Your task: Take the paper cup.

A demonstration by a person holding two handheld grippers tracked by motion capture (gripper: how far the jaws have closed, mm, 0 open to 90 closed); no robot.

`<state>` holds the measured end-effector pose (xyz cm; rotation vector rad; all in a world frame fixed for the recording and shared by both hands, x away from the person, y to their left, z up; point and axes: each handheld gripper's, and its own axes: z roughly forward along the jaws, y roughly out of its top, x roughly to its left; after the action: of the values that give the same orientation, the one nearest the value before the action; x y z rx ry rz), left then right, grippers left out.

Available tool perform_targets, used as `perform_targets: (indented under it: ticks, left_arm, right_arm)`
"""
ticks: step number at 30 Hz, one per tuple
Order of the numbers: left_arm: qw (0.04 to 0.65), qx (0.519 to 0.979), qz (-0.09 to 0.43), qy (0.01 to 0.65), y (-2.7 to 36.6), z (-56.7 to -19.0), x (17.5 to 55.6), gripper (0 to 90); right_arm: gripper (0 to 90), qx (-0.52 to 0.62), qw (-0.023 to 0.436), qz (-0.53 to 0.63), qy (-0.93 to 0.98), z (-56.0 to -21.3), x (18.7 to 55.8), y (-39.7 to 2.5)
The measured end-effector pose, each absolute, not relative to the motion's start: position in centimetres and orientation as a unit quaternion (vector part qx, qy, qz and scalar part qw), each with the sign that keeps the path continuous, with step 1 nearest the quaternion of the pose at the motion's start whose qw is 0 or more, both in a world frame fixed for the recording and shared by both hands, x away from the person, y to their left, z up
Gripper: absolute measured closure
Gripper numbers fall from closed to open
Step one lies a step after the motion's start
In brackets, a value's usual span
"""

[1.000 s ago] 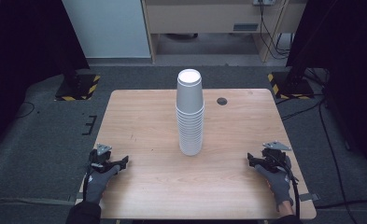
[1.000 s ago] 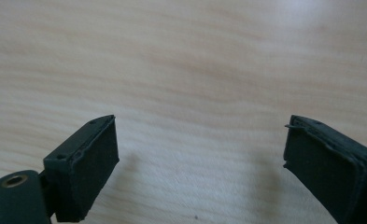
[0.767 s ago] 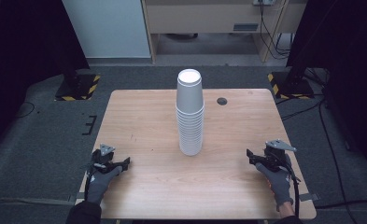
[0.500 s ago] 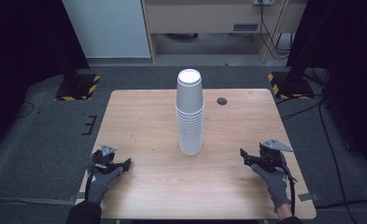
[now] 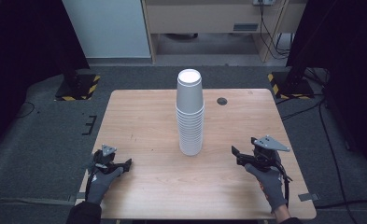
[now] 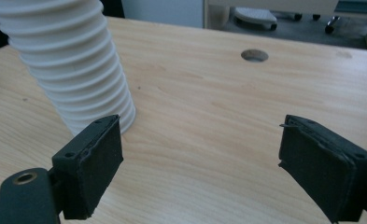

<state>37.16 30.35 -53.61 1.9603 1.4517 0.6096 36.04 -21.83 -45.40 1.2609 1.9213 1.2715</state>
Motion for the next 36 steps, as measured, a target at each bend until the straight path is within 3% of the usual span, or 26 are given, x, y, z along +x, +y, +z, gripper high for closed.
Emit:
perform_targets:
  ticks: [36]
  left_arm:
    - [0.307,0.745,0.228,0.547,30.3,-53.6,37.2,4.6]
  right_arm:
    - [14.2,0.413,0.292,0.555,0.660,-35.1,37.7,-18.7]
